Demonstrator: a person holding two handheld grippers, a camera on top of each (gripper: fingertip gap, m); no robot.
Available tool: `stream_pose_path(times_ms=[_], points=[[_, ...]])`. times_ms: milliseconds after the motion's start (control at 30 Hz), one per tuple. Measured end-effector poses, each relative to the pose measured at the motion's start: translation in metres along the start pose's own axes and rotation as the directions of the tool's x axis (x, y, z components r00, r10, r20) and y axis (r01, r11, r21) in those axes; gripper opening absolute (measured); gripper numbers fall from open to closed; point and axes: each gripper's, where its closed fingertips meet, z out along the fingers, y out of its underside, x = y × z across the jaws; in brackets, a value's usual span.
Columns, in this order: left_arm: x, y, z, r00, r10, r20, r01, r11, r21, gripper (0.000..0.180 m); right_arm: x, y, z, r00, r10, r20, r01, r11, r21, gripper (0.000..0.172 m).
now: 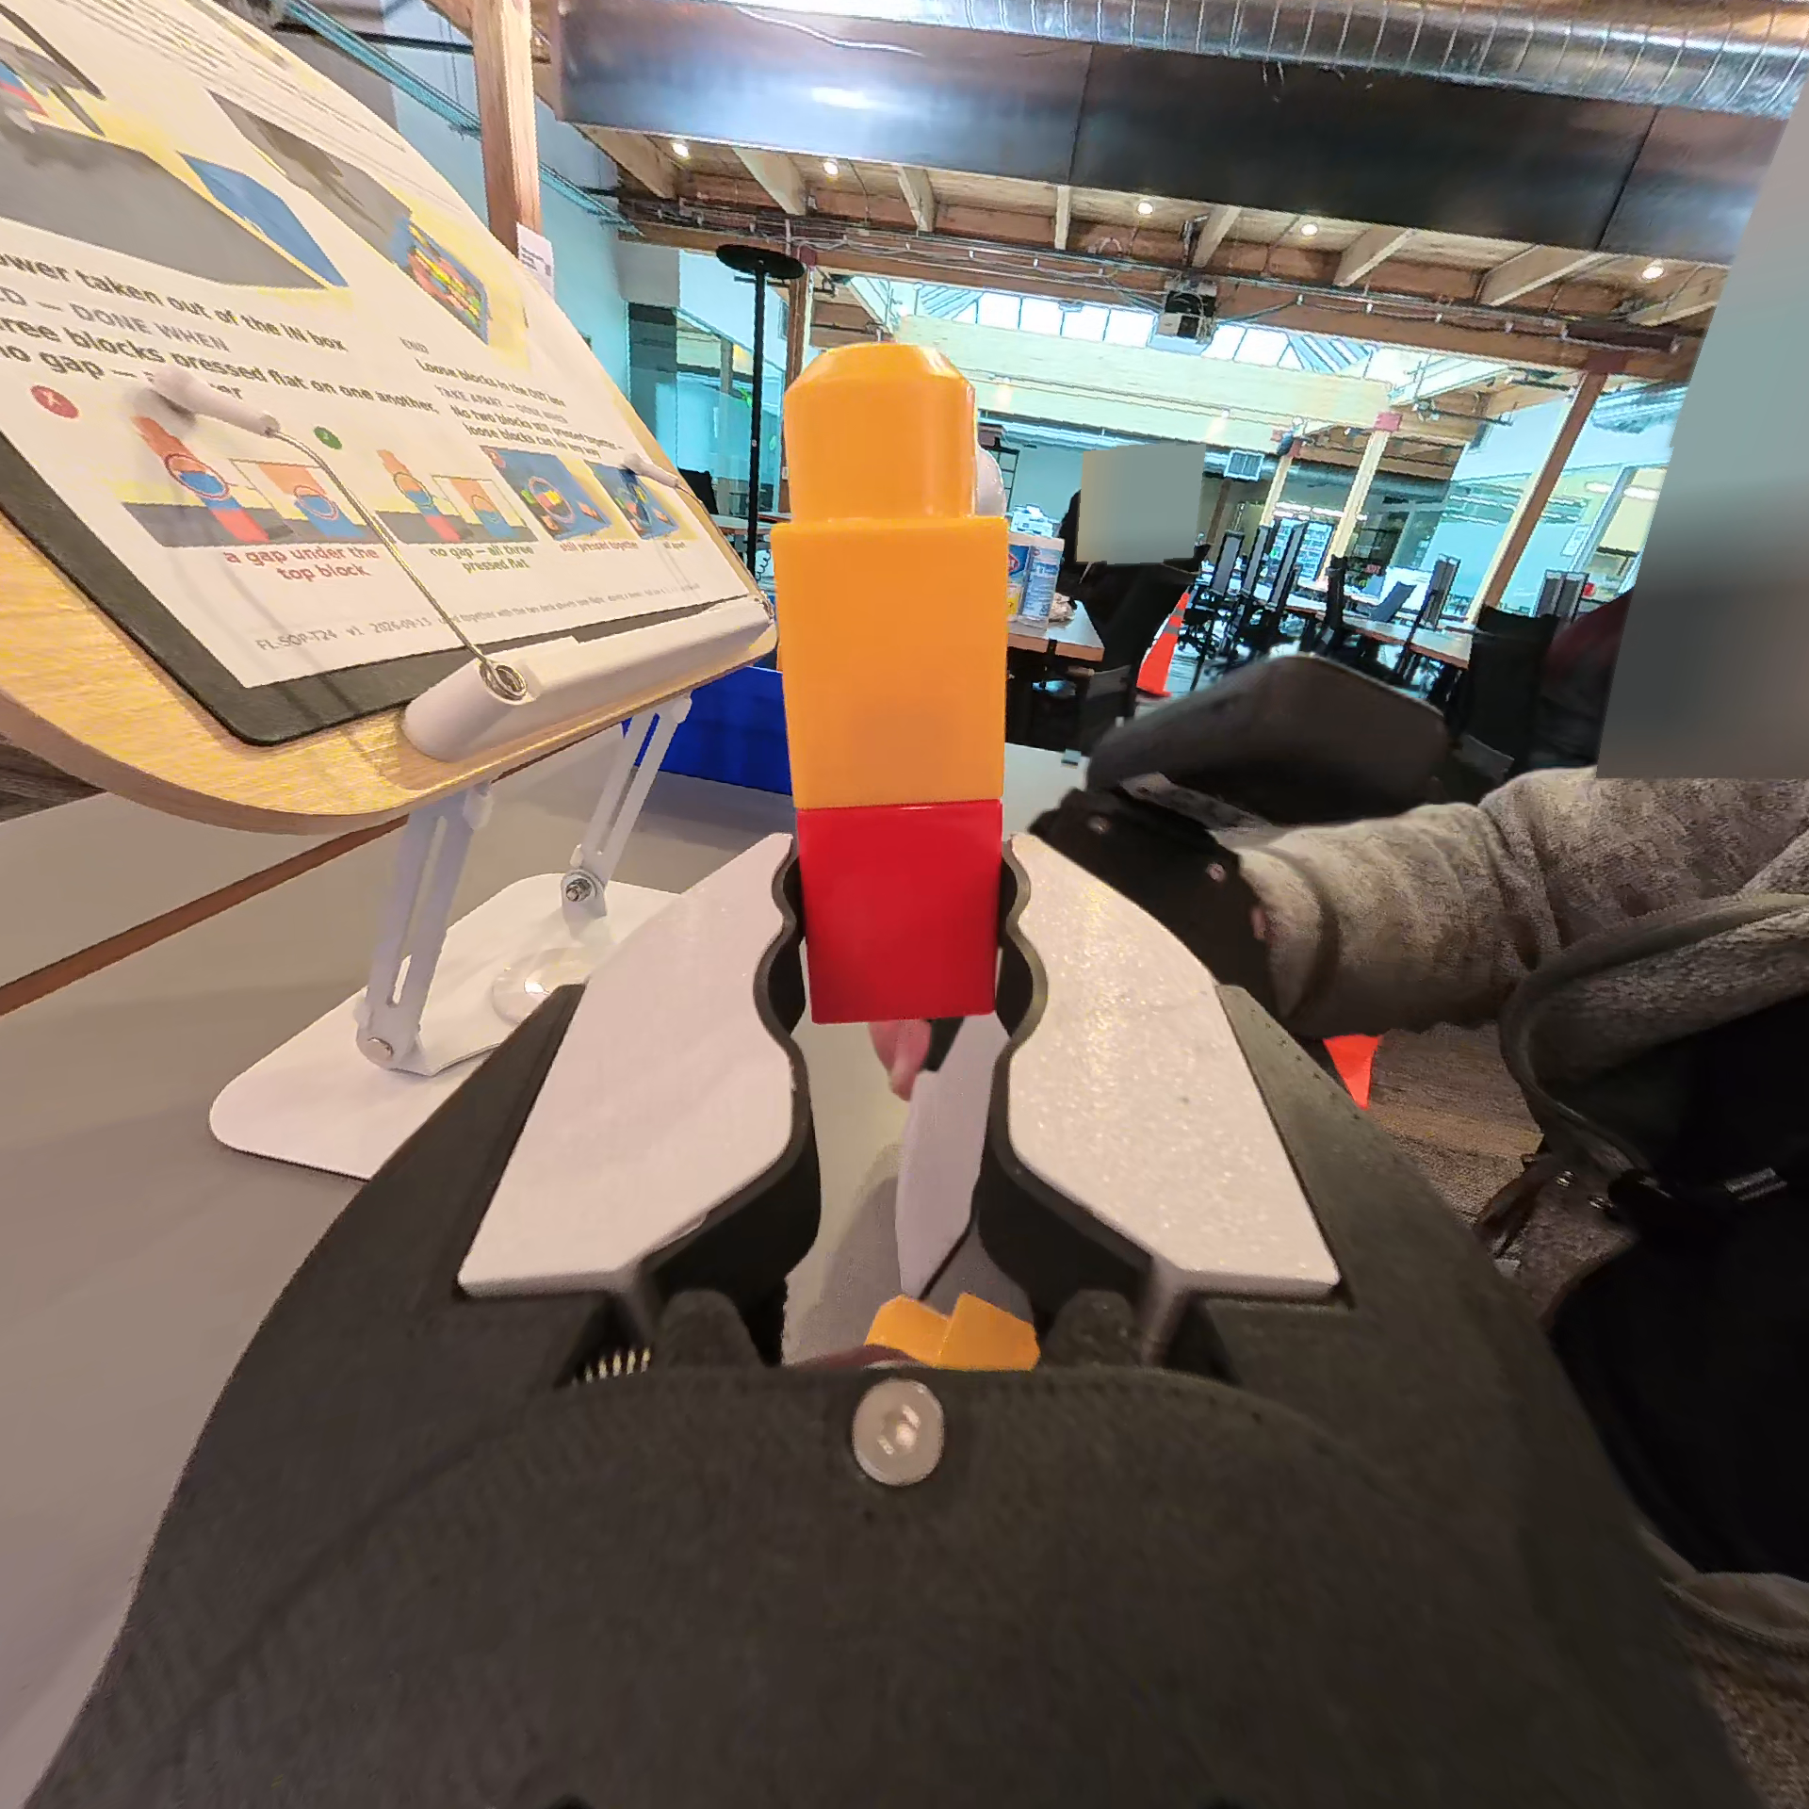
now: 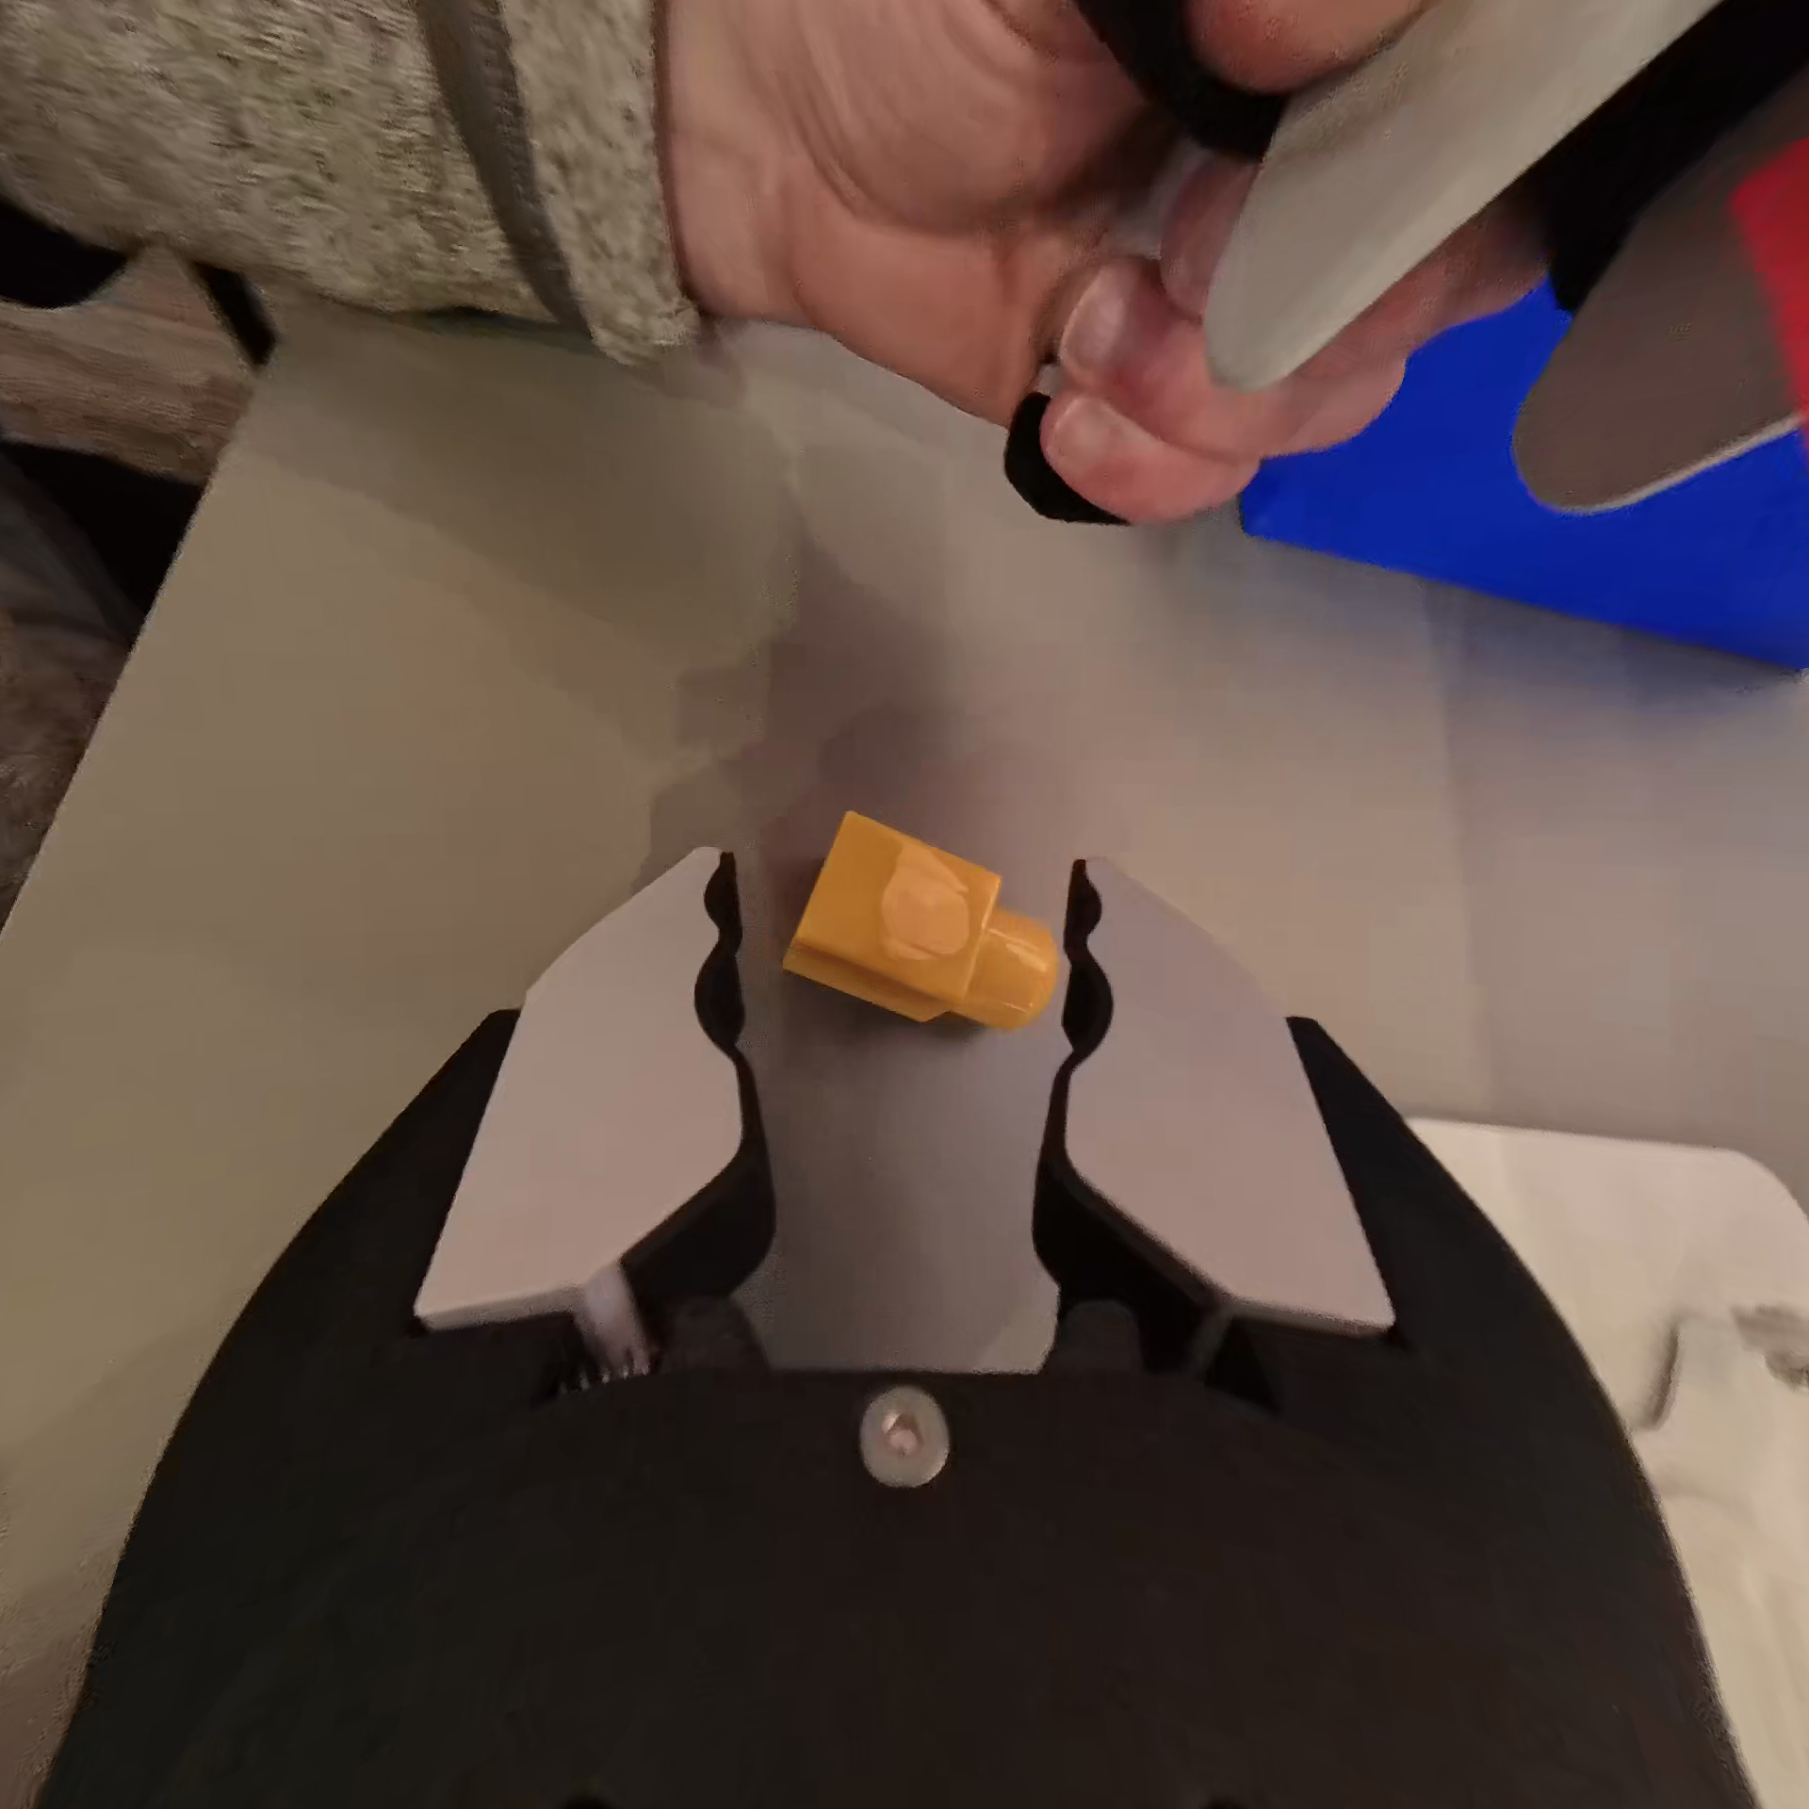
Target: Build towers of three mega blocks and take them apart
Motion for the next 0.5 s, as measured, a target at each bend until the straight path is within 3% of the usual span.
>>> stream_pose_path(times_ms=[133,233,367,500], points=[[-0.001,-0.002,-0.002,1.000,0.000,-0.002,0.000,1.000,0.003,0.035,0.001,0.005,-0.009,0.969,-0.116,0.218,0.102,0.992,0.075,0.067],[-0.003,-0.004,-0.004,1.000,0.004,0.001,-0.004,1.000,0.008,0.035,0.006,0.017,-0.009,0.924,-0.123,0.361,0.100,0.992,0.080,0.069],[-0.006,-0.006,-0.010,1.000,0.003,0.010,-0.003,1.000,0.017,0.035,0.009,0.020,0.006,0.881,-0.181,0.438,0.160,0.983,0.085,0.073],[-0.008,-0.011,-0.017,1.000,0.010,0.020,-0.010,1.000,0.028,0.036,-0.002,0.025,0.025,0.829,-0.232,0.509,0.235,0.970,0.059,0.066]])
